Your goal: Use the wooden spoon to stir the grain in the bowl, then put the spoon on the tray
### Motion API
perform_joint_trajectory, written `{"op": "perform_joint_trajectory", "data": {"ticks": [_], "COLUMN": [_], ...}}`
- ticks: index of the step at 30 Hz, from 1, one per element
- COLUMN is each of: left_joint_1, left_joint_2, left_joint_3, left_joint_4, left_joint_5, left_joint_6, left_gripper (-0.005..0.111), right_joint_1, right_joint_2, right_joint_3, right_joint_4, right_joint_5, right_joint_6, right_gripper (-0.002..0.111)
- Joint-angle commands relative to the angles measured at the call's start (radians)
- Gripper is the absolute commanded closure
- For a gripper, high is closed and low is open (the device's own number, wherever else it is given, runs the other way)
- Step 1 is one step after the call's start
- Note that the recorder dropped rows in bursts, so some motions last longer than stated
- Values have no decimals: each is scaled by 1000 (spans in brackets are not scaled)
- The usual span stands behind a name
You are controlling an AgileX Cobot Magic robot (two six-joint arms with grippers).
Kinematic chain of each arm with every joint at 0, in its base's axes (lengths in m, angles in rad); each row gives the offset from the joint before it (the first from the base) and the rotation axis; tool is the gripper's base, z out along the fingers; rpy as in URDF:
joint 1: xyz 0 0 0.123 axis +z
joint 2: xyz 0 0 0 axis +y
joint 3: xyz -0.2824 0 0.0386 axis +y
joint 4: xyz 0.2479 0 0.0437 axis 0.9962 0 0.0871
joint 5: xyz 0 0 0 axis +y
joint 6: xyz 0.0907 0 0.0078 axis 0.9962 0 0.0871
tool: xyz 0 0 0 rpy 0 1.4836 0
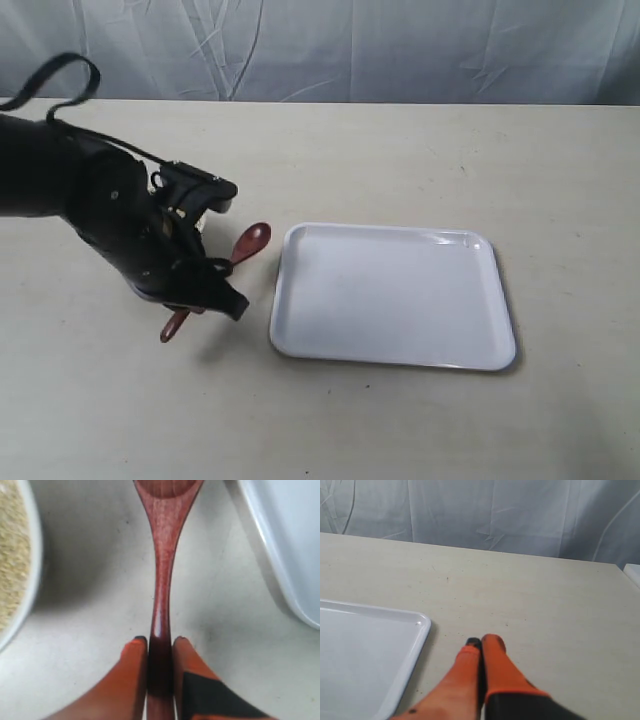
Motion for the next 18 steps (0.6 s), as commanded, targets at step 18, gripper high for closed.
{"op": "perform_joint_trajectory", "data": {"ticks": [18], "left_joint_1": [188], "left_joint_2": [-117], "left_joint_3": [-148], "left_joint_4": [466], "left_joint_5": [286], "left_joint_6": [167], "left_gripper": [107], "right_joint_1": [-4], "right_joint_2": [-7], "right_joint_3": [2], "right_joint_4": [-1], "right_joint_5": [-12], "right_joint_6": [-1], "right_gripper": [108]}}
